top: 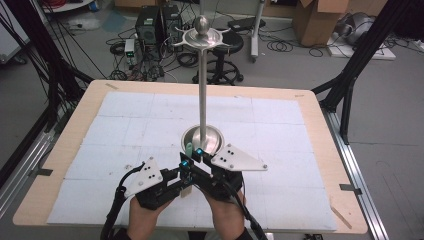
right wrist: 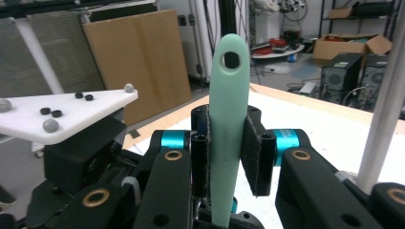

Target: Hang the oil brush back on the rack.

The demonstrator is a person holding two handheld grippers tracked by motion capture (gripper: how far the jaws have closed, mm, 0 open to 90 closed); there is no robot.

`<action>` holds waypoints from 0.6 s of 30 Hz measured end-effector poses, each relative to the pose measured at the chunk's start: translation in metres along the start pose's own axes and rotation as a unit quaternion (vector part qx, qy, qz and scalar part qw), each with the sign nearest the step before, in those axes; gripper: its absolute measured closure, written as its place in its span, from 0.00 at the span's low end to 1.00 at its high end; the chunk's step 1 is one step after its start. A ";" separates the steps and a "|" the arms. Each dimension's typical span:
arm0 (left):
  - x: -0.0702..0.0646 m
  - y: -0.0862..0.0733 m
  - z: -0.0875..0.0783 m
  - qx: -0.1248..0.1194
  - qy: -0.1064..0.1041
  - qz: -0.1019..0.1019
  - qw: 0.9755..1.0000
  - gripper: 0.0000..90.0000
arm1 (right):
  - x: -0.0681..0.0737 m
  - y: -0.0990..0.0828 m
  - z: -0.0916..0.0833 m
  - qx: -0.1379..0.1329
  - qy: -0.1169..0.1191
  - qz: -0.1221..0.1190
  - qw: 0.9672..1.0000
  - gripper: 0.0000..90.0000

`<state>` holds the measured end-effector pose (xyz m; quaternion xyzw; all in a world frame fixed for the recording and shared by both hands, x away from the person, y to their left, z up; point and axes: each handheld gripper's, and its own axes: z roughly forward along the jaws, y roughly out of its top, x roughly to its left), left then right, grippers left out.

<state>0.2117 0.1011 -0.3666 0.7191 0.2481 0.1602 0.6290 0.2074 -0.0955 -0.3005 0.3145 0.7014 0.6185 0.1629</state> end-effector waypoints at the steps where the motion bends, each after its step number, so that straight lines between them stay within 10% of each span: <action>1: 0.000 0.000 0.000 0.000 -0.003 0.000 1.000 0.93 | -0.001 0.000 0.000 0.000 0.004 -0.001 1.000 0.84; 11: 0.016 0.003 -0.006 -0.006 -0.102 -0.027 0.994 0.60 | -0.008 0.005 -0.013 -0.001 0.031 -0.019 0.999 0.84; 18: 0.027 0.006 -0.016 -0.010 -0.160 -0.027 0.987 0.49 | -0.022 0.008 -0.021 0.000 0.103 -0.021 0.994 0.84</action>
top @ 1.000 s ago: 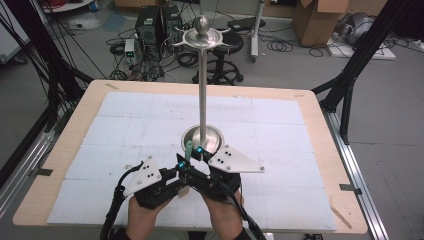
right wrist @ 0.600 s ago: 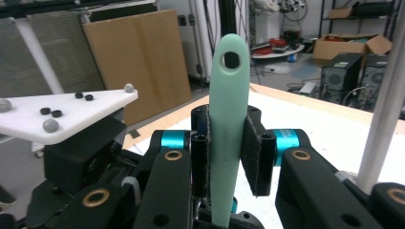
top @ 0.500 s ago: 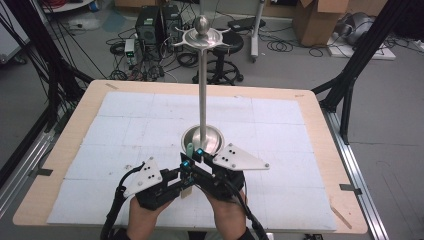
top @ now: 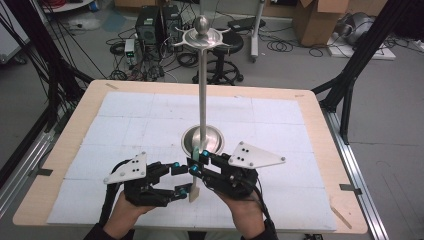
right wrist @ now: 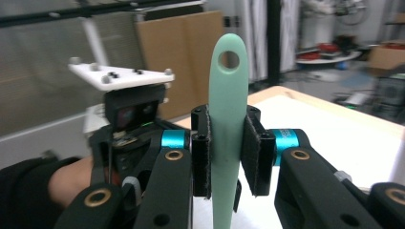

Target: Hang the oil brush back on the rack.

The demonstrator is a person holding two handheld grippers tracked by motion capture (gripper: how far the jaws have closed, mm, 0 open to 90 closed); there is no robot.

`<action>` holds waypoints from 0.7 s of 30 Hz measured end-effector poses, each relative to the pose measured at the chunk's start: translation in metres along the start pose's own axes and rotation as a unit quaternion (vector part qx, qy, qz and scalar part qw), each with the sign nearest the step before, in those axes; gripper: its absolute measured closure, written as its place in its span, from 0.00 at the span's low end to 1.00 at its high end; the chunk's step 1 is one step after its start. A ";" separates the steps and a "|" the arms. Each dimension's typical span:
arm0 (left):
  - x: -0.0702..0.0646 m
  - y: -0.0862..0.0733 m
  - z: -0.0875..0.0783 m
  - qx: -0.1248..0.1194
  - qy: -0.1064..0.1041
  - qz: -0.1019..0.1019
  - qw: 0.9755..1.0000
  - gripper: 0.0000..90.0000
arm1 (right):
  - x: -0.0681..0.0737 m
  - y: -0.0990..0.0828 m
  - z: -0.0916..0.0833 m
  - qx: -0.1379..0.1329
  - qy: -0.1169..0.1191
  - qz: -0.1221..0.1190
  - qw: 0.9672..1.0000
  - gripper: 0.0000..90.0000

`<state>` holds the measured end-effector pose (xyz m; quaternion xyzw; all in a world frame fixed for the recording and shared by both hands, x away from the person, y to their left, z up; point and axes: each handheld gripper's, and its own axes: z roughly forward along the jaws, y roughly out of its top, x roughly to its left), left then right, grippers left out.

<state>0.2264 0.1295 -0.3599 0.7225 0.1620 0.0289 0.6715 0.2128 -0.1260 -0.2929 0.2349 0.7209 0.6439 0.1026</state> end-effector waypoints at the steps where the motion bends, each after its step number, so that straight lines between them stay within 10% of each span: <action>1: 0.000 0.000 0.000 0.001 -0.017 -0.004 1.000 0.49 | -0.001 0.000 -0.001 0.000 0.010 0.001 1.000 0.84; 9: -0.002 -0.002 0.003 0.015 -0.082 -0.003 0.997 0.48 | -0.012 -0.001 -0.003 0.000 0.123 -0.007 0.992 0.84; 21: -0.007 -0.002 0.001 0.012 -0.160 0.000 0.987 0.52 | -0.019 -0.004 0.002 -0.013 0.272 -0.015 0.962 0.84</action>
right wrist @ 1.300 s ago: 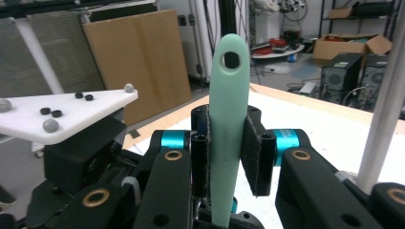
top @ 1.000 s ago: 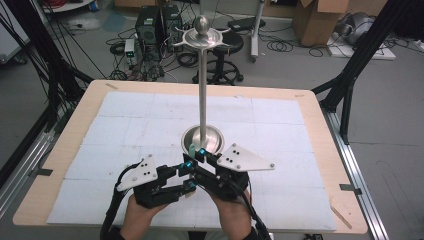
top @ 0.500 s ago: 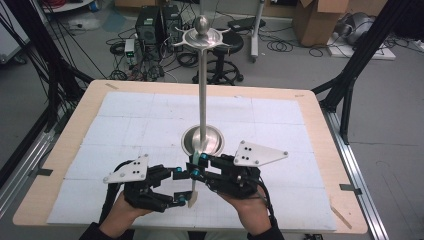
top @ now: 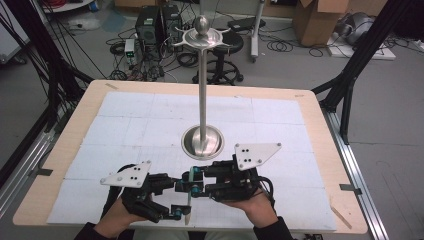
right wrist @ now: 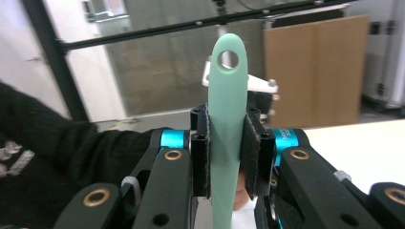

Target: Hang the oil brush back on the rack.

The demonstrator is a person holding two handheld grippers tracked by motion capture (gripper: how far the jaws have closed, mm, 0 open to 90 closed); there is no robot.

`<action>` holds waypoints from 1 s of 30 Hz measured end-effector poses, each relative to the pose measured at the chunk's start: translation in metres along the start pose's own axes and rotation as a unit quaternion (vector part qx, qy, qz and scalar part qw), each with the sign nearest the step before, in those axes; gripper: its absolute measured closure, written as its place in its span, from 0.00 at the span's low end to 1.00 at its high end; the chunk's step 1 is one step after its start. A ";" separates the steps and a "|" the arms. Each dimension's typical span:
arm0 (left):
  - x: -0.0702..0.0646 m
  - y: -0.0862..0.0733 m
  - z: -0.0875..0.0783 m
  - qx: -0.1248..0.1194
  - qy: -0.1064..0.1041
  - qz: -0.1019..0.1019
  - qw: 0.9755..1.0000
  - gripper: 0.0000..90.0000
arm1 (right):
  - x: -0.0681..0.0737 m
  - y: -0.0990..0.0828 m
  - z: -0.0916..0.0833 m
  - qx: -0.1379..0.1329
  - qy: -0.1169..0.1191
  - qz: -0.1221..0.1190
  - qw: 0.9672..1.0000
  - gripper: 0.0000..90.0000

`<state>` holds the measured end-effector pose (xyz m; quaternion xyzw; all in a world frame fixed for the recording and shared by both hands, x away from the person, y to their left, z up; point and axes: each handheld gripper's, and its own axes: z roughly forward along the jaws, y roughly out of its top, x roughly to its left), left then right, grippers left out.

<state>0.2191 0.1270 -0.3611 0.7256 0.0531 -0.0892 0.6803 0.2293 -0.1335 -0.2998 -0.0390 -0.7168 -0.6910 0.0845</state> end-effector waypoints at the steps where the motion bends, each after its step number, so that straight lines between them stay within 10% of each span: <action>1: -0.001 0.000 0.000 0.000 -0.004 0.000 1.000 0.53 | 0.000 0.000 0.001 0.001 0.009 0.001 1.000 0.84; 13: -0.005 -0.002 0.004 0.009 -0.041 0.001 0.999 0.69 | -0.002 -0.003 0.008 -0.003 0.080 -0.008 0.997 0.84; 30: -0.006 -0.004 0.004 0.015 -0.047 0.018 0.999 0.87 | -0.004 -0.007 0.010 -0.009 0.087 -0.007 0.996 0.84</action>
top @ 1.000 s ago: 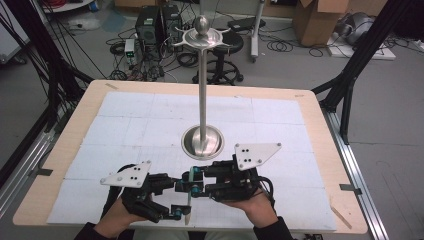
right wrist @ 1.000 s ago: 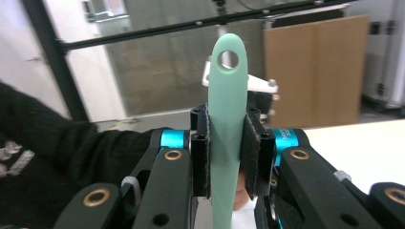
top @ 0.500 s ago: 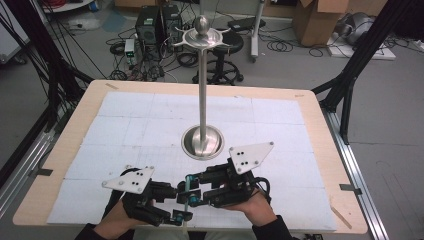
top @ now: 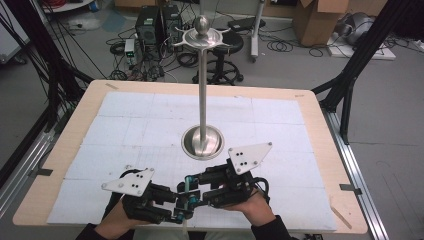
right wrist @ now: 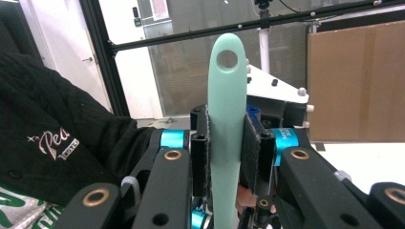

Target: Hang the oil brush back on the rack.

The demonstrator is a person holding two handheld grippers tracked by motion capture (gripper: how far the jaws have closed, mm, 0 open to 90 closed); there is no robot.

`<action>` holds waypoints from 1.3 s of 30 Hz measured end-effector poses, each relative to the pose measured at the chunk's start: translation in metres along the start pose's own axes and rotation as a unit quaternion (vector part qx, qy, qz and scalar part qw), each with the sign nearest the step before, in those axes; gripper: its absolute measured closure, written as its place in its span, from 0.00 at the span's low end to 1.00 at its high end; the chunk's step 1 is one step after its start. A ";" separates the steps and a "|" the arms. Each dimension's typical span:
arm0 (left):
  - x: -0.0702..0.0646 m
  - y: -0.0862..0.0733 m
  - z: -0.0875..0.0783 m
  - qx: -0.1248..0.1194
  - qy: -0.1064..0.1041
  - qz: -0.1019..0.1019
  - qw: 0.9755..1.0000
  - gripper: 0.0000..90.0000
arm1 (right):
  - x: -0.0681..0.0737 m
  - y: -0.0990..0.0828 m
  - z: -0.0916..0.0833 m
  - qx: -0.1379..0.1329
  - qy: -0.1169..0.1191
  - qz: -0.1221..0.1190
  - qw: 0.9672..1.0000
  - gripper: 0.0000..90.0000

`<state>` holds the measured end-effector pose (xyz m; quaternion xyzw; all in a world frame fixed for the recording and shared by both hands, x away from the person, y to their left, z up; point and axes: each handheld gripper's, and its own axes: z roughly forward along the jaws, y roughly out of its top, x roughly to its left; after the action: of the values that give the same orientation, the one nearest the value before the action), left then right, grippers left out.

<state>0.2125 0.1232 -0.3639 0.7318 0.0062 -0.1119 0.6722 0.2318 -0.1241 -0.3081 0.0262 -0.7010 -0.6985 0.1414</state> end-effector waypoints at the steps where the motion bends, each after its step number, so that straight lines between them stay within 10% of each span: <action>1: 0.000 0.000 0.000 0.001 0.000 0.003 1.000 0.88 | 0.000 0.000 0.000 0.001 0.000 0.001 1.000 0.84; 9: -0.001 0.000 -0.001 0.002 0.017 0.009 1.000 0.90 | -0.001 -0.002 0.000 -0.004 -0.007 0.006 1.000 0.82; 11: 0.000 0.000 -0.002 0.002 0.026 0.007 1.000 0.90 | 0.000 -0.002 -0.001 -0.014 -0.019 0.016 1.000 0.64; 17: 0.004 -0.001 -0.009 0.007 0.113 -0.009 0.993 0.90 | 0.003 -0.001 -0.010 -0.041 -0.130 0.035 0.990 0.34; 27: 0.007 -0.005 -0.016 0.003 0.272 -0.037 0.962 0.90 | 0.018 -0.004 -0.002 0.010 -0.317 0.004 0.949 0.34; 33: 0.005 -0.005 -0.015 0.006 0.308 -0.027 0.951 0.90 | 0.020 -0.005 0.015 0.038 -0.375 -0.009 0.926 0.42; 39: 0.003 -0.005 -0.013 0.004 0.318 -0.020 0.948 0.90 | 0.020 -0.006 0.026 0.039 -0.390 -0.013 0.920 0.48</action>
<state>0.2169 0.1365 -0.3689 0.7321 0.2338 0.1138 0.6297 0.2057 -0.1033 -0.3101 -0.2333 -0.7268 -0.6275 -0.1535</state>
